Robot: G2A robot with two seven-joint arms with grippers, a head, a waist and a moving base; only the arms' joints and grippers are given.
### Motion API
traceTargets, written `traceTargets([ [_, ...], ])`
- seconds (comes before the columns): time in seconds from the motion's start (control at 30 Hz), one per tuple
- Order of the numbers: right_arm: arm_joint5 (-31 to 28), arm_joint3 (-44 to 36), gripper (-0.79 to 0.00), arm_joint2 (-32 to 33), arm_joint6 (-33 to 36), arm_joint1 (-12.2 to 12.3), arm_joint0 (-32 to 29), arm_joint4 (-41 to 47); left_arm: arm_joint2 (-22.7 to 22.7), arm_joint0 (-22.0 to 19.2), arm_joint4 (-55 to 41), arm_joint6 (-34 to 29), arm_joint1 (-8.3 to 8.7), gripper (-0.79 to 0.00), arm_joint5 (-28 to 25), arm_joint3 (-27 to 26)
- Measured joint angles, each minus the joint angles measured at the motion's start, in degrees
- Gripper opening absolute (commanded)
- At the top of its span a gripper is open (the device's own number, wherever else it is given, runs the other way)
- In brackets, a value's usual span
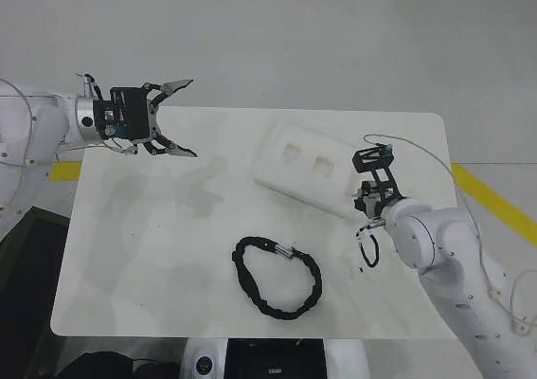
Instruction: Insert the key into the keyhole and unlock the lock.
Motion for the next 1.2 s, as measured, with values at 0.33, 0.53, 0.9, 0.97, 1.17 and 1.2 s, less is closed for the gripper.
traceTargets([
  [0.33,-8.74,0.77,-0.785,11.98,-7.25,0.44,-4.55,19.92,0.0,0.0,0.0,0.0,0.0,0.0,0.0,0.0],
  [0.53,-15.48,2.82,-0.785,20.45,-9.14,0.97,-7.22,32.8,0.0,0.0,0.0,0.0,0.0,0.0,0.0,0.0],
  [0.9,-22.01,4.14,-0.785,29.58,-10.92,1.8,-10.67,45.11,0.2,0.9,0.06,-1.83,0.0,0.0,-0.47,-2.17],
  [0.97,-22.78,4.16,-0.785,30.62,-11.3,1.95,-11.35,45.79,0.38,1.63,0.07,-3.2,0.08,0.0,-2.29,-4.19],
  [1.17,-22.89,4.24,-0.785,30.94,-11.35,2.0,-11.52,45.94,2.59,4.8,0.82,-4.87,0.01,0.0,-6.92,-7.92],
  [1.2,-22.89,4.24,-0.785,30.94,-11.35,2.0,-11.52,45.94,3.14,5.31,0.99,-5.08,-0.05,0.0,-7.43,-8.51],
])
